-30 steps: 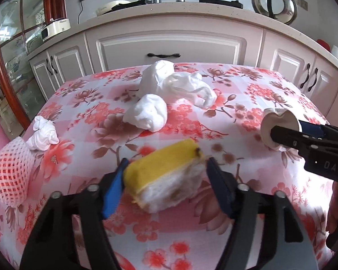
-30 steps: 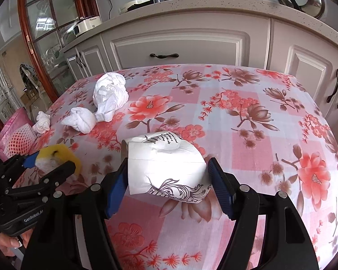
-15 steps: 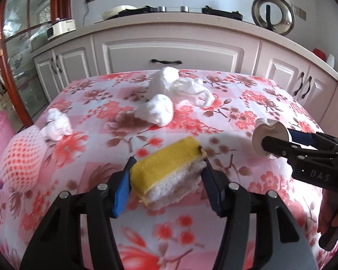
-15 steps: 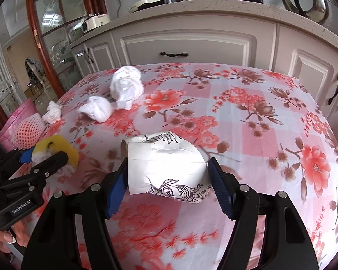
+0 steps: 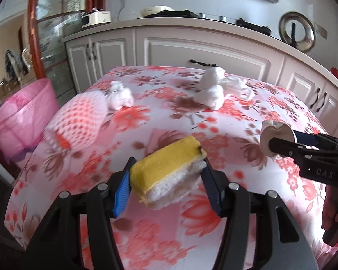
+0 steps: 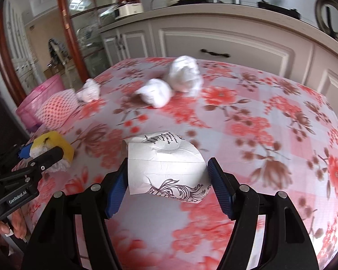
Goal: Collect trash
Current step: 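Carry the yellow sponge and patterned paper cup over the pink bin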
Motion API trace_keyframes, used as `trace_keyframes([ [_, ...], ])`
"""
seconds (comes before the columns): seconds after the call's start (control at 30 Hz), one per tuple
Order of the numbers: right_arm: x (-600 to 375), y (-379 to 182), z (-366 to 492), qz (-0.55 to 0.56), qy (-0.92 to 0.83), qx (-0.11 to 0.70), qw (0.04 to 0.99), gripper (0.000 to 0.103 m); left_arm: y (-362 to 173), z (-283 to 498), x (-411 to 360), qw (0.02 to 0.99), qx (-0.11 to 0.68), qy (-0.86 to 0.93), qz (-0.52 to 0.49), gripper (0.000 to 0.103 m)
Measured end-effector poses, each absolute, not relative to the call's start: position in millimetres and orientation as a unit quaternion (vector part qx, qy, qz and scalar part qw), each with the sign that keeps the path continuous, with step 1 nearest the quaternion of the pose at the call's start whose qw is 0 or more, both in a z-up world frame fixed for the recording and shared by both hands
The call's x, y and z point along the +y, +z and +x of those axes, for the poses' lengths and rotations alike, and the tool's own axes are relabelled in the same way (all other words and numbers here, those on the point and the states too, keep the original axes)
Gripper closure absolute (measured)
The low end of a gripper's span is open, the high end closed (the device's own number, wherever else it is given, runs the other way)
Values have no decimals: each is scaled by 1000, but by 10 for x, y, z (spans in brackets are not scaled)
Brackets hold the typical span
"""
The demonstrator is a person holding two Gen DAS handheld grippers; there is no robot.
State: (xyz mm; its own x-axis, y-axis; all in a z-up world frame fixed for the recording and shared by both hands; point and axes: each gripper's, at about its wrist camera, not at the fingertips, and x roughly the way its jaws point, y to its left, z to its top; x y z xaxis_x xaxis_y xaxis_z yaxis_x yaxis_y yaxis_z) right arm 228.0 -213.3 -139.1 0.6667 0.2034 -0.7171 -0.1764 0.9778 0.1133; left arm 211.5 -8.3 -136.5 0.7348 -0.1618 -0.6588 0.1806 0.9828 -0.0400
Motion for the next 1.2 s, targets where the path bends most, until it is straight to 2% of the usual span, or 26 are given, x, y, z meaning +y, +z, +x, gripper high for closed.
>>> trace_keyframes([
  [0.53,-1353,-1236,2327,-30,179,392,902,37,-1222,1945,546,947,317,-39,-27,47],
  [1.2,137,-713,2966,-74,317,335,884,37,-784,1953,2057,952,273,124,-60,47],
])
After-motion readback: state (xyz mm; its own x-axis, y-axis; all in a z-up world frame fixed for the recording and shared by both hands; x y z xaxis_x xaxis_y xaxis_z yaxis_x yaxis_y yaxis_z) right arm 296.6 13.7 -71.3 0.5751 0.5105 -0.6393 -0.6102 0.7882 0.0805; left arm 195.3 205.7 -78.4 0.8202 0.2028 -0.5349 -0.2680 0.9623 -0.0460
